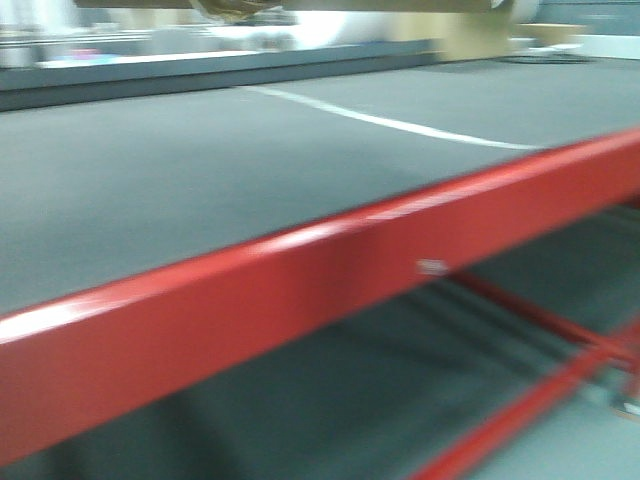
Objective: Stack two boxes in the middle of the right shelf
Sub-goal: 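Hold the boxes with both grippers while driving toward the shelving rack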
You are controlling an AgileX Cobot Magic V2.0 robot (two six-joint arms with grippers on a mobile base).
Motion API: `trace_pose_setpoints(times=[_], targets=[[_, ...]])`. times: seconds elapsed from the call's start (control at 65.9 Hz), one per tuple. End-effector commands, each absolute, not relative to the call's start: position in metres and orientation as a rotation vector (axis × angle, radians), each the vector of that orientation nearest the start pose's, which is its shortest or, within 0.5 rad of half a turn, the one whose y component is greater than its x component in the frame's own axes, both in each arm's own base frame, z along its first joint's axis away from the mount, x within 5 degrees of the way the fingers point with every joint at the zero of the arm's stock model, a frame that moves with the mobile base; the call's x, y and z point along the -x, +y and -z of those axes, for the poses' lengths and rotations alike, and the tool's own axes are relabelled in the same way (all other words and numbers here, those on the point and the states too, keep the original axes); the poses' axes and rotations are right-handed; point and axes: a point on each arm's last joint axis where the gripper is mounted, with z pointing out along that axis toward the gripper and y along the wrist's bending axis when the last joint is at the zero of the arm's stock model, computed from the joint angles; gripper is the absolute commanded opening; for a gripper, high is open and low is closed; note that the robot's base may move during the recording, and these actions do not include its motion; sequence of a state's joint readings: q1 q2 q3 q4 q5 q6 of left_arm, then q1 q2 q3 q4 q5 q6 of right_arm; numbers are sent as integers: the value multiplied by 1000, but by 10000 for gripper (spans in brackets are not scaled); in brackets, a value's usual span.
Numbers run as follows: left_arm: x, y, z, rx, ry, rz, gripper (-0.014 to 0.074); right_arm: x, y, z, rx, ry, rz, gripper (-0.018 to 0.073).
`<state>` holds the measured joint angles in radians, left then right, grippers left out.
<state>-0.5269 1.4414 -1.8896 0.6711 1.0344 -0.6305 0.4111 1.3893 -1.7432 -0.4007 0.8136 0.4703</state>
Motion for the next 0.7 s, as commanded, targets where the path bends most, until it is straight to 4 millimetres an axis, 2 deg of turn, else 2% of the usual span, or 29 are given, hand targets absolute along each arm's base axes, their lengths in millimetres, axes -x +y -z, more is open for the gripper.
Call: trace_pose_setpoints(times=[0.0,0.683], targets=[[-262,-92,-533,107,1853,-61,-111,-266,84,-522,16,1787,-118,-153],[-262,-91,-533,107,1849,-70,-111,-267,84,-523,16,1785,-119,-153]])
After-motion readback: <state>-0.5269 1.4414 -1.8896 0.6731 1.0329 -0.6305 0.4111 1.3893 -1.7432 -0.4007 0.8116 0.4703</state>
